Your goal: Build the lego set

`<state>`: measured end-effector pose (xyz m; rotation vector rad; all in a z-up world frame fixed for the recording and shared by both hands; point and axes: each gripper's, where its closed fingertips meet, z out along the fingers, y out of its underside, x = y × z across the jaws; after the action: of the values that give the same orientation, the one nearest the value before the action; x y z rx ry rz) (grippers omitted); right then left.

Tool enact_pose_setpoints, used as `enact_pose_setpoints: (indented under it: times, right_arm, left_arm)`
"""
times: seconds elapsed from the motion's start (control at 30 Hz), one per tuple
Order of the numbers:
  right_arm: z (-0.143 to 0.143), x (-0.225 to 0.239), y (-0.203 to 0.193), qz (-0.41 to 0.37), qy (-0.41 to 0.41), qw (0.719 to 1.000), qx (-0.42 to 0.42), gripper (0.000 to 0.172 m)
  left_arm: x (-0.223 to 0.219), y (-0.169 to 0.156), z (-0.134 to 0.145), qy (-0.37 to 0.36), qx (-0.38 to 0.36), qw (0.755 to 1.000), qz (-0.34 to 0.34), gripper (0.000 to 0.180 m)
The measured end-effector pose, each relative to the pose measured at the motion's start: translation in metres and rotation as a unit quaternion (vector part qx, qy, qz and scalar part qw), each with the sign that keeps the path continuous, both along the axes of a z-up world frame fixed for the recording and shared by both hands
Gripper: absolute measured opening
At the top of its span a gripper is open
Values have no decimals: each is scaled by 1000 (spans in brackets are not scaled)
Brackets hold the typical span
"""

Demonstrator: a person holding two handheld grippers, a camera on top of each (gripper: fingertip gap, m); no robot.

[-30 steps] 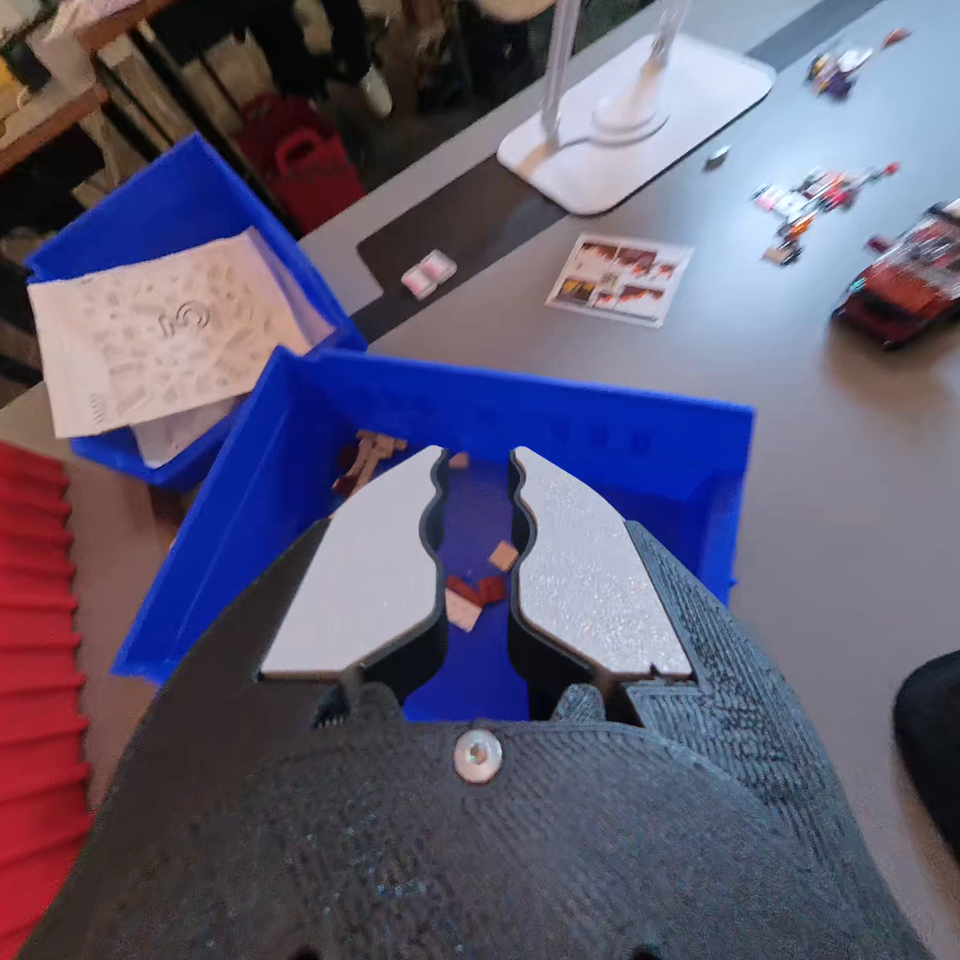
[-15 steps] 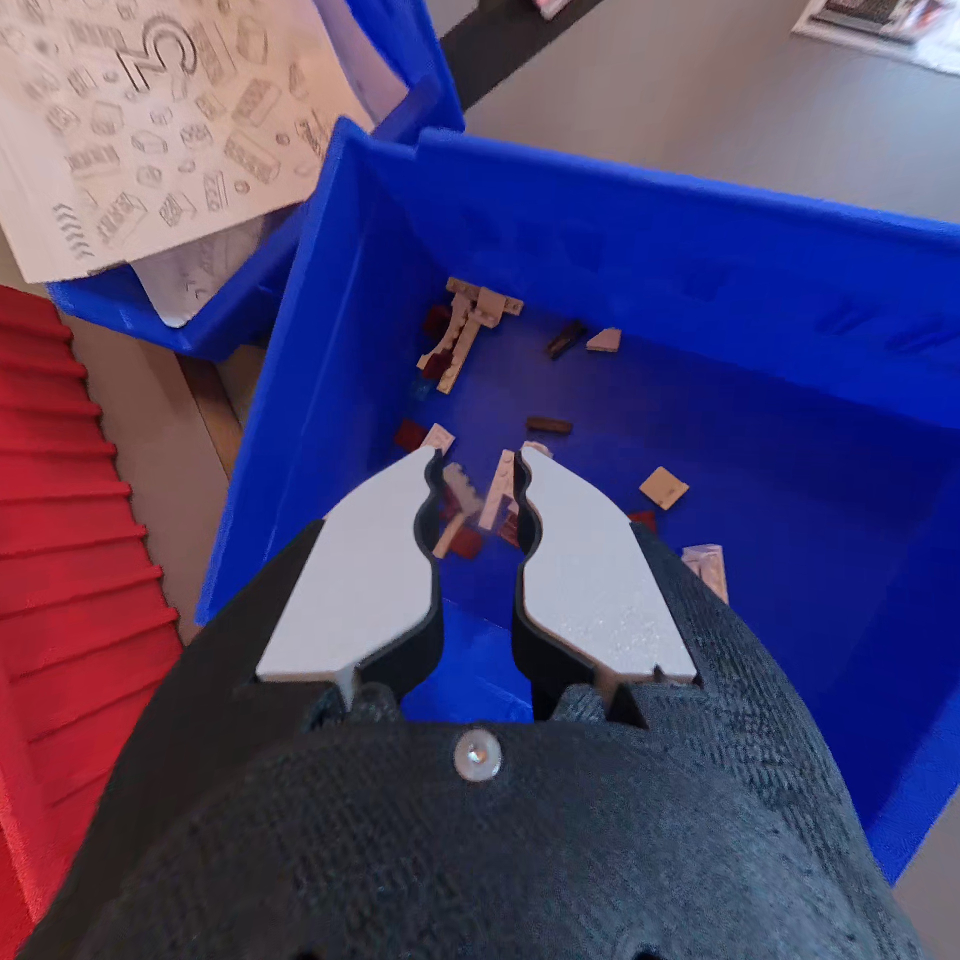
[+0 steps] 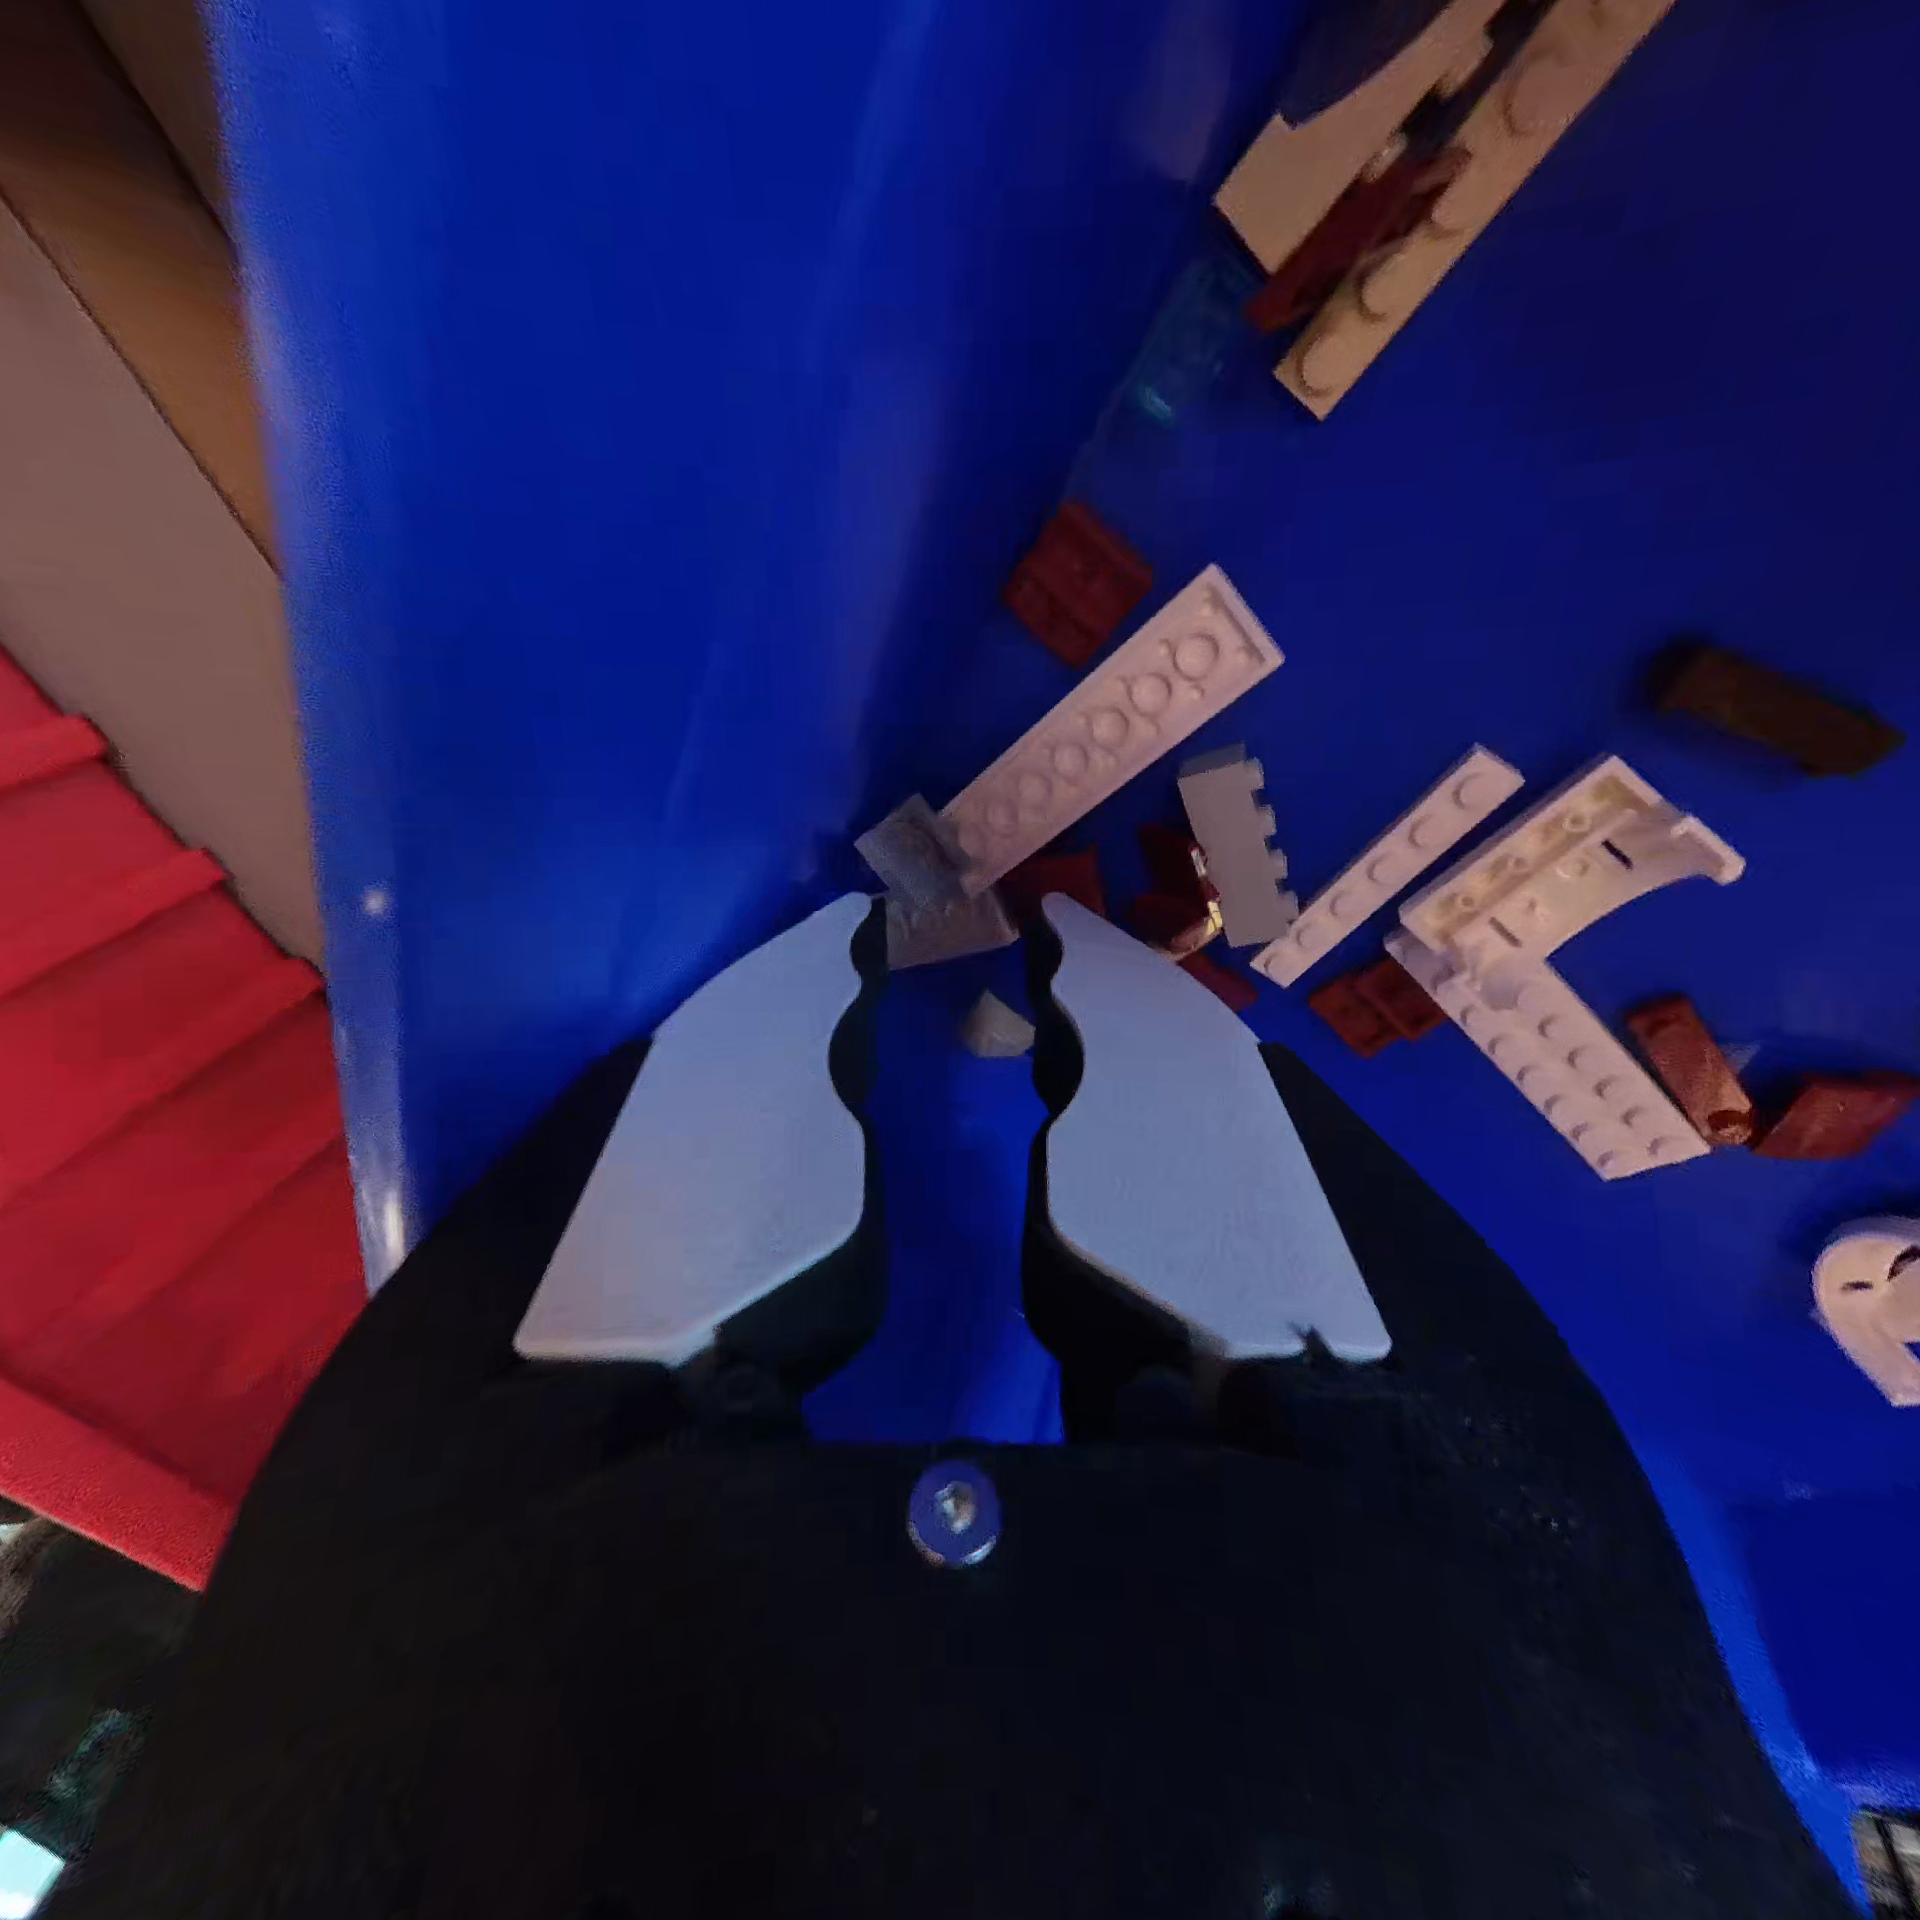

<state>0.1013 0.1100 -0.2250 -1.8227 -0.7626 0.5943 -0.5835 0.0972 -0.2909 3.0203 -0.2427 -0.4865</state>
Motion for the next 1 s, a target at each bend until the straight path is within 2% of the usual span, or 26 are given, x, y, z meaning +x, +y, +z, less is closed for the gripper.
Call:
enact_pose_setpoints:
  times: [0.27, 0.37, 0.6, 0.7, 0.83, 0.9, 1.0]
  right_arm:
    - [-3, 0, 0, 6, 6, 1000, -8, 43]
    - [-1, 0, -1, 7, 10, 1000, -5, 42]
    - [0, 1, -3, 10, 12, 1000, -1, 41]
    - [1, 1, -4, 11, 5, 1000, 8, 41]
    - [6, -4, -9, 27, -1, 999, 33, 41]
    - [9, -13, -14, 48, -1, 998, 51, 41]
    - [14, -36, -28, 100, -6, 992, 75, 41]
  left_arm:
    - [-10, 12, -2, -5, 33, 996, 83, 7]
    - [-8, 19, -1, -33, 66, 991, 108, 5]
    - [-2, 23, 6, -41, 99, 990, 95, 3]
    - [9, 26, 23, -55, 135, 987, 73, 4]
    - [66, 26, 65, -98, 244, 965, -18, 3]
    - [118, 20, 87, -132, 304, 940, -82, 3]
    - [220, -1, 108, -201, 364, 889, -190, 3]
